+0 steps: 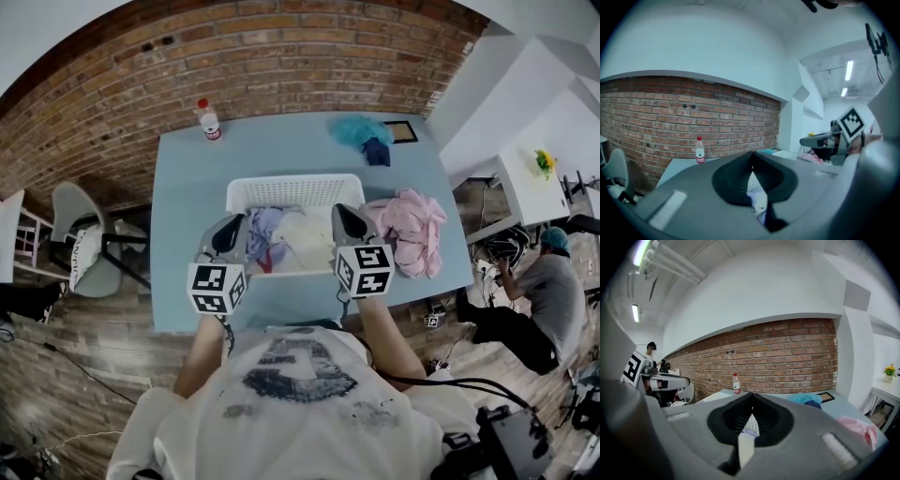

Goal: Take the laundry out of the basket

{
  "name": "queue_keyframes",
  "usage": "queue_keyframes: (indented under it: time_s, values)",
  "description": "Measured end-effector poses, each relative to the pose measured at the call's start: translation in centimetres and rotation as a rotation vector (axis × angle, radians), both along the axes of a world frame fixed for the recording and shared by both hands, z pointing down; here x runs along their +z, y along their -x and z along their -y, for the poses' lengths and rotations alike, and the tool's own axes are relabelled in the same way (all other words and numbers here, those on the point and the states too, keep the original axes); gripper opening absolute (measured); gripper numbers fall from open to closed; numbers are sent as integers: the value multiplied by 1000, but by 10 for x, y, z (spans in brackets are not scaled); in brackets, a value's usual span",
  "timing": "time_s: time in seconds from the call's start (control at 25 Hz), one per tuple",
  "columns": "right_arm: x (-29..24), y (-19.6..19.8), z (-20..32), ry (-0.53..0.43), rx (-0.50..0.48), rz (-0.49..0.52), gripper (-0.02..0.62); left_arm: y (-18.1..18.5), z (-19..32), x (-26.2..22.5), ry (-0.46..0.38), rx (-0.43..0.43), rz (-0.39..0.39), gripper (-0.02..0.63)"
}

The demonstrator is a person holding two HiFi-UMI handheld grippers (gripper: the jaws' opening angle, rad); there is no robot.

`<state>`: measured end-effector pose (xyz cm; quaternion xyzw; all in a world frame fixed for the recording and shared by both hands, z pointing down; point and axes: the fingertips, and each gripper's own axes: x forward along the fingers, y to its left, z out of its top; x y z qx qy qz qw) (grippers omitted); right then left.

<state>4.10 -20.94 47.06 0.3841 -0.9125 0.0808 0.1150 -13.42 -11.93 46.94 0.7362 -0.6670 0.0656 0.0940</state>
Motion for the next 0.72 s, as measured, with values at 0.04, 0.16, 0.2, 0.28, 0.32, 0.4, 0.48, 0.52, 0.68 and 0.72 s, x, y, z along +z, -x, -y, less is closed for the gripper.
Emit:
queue_keyframes:
  time_s: [0.04, 0.16, 0.2, 0.28, 0.32, 0.4, 0.48, 0.52, 0.68, 0.72]
  values:
    - [1, 1, 0, 4, -3, -1, 0, 1, 0, 1, 2, 0, -1, -9]
    - [3, 5, -1, 18, -8, -9, 0, 3, 0, 3, 8, 6, -3, -9]
    - [3, 6, -1, 20, -5, -10, 0, 4, 0, 3, 9, 10, 0, -9]
    - [3, 8, -3, 24, 4, -11, 0, 6, -2, 3, 9, 20, 7, -9]
    - [4, 9, -4, 25, 10, -12, 0, 7, -2, 3, 7, 27, 8, -9]
    - [5, 9, -6, 31, 25, -18, 0, 8, -5, 4, 6, 43, 10, -9]
    - [7, 9, -8, 44, 37, -25, 2, 10, -8, 6, 6, 57, 12, -9]
    - [8, 10, -9, 53, 40, -28, 2, 12, -9, 7, 8, 62, 12, -9]
    - [16, 14, -13, 90, 28, -57, 17, 16, -10, 15, 16, 70, -2, -9]
    - [19, 16, -14, 102, 17, -71, 43, 17, -10, 17, 16, 72, -5, -9]
